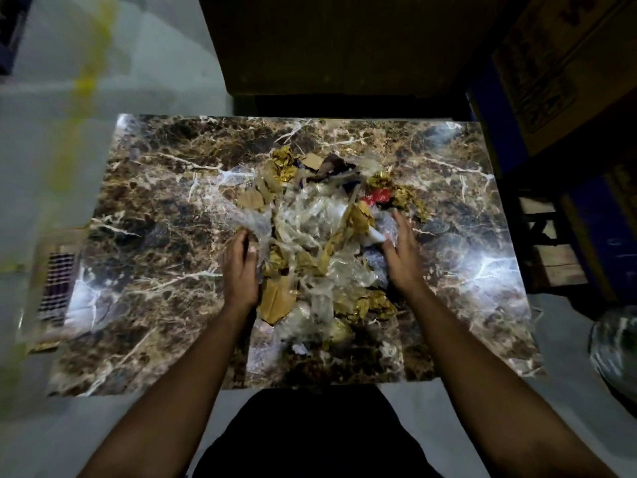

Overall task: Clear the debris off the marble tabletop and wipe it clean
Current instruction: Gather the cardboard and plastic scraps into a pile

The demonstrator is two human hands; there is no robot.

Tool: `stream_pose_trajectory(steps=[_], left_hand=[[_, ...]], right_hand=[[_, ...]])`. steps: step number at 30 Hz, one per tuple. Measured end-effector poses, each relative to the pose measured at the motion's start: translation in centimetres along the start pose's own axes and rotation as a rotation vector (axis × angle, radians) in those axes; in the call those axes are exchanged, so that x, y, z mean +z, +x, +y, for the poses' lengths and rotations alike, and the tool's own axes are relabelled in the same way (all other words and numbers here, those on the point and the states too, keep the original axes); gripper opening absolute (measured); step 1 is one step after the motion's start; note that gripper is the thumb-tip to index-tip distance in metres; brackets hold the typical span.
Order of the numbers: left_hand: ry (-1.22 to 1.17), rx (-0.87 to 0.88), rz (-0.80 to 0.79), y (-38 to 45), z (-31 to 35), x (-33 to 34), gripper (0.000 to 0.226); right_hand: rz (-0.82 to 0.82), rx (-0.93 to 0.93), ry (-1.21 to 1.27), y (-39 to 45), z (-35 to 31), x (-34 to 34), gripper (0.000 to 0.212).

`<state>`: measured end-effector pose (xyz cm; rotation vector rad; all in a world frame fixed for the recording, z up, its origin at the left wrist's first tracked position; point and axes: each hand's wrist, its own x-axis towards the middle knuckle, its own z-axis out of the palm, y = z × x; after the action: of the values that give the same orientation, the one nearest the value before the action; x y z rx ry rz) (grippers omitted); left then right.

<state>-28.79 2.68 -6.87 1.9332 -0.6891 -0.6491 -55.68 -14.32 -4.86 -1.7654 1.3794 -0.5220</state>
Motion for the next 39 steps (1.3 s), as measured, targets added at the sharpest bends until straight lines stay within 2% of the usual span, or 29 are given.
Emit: stream_pose_trajectory(steps=[4,7,10,14,18,21,24,25,27,29,31,34,36,39], left_hand=[[-0.043,0.050,0.080,-1.8,-0.5,-1.9,0.059],[-0.015,0.047,0.090,-5.8,-1.5,-2.7,0.075],[0.018,-0.038,0.049,-9.4,-1.7,-1.3,0.087],[-0.036,-0.108,0.116,-9.4,0.0,1.9,0.078],[-0.105,-0.141,0.163,-8.9,1.7,2.7,0.074],[0.021,-0.015,0.072,-10.0,0.4,0.0,0.094],[0.293,0.173,-0.174,-12.1,-1.6,-3.1,0.122],[0.382,0.211,-0.261,-12.8,-2.0,-3.6,0.126],[0.511,0.305,-0.329,-13.6,-2.7,-3.6,0.125],[0.534,0.337,-0.293,-13.4,-2.8,-2.4,0.118],[0.540,0.296,-0.239,-12.6,-2.1,-0.9,0.114],[0.526,0.270,-0.167,-11.4,-1.3,0.2,0.115],[0.511,0.270,-0.148,-11.2,-1.5,-0.2,0.116],[0.549,0.386,-0.120,-11.8,-2.6,-1.5,0.105]], right_hand=[[0.057,-0.014,-0.071,-2.4,1.1,-2.1,0.070],[0.112,-0.012,-0.142,-6.7,2.2,-2.2,0.078],[0.119,-0.018,-0.179,-10.1,1.6,1.0,0.085],[0.141,0.010,-0.106,-10.2,-0.6,5.3,0.086],[0.175,0.017,-0.040,-9.7,-1.6,5.7,0.085],[0.132,0.021,-0.056,-11.5,-0.6,3.0,0.101],[0.005,0.009,-0.154,-14.2,0.8,0.2,0.113],[-0.015,-0.064,-0.209,-15.0,1.1,-0.2,0.106],[-0.072,-0.232,-0.265,-16.1,1.3,0.5,0.077],[-0.220,-0.274,-0.262,-16.2,0.7,2.4,0.051],[-0.228,-0.272,-0.269,-15.8,0.2,4.6,0.038],[-0.096,-0.254,-0.203,-14.5,-0.1,6.7,0.033],[-0.079,-0.258,-0.175,-14.4,-0.4,6.7,0.034],[-0.069,-0.206,-0.196,-15.6,0.1,5.4,0.035]])
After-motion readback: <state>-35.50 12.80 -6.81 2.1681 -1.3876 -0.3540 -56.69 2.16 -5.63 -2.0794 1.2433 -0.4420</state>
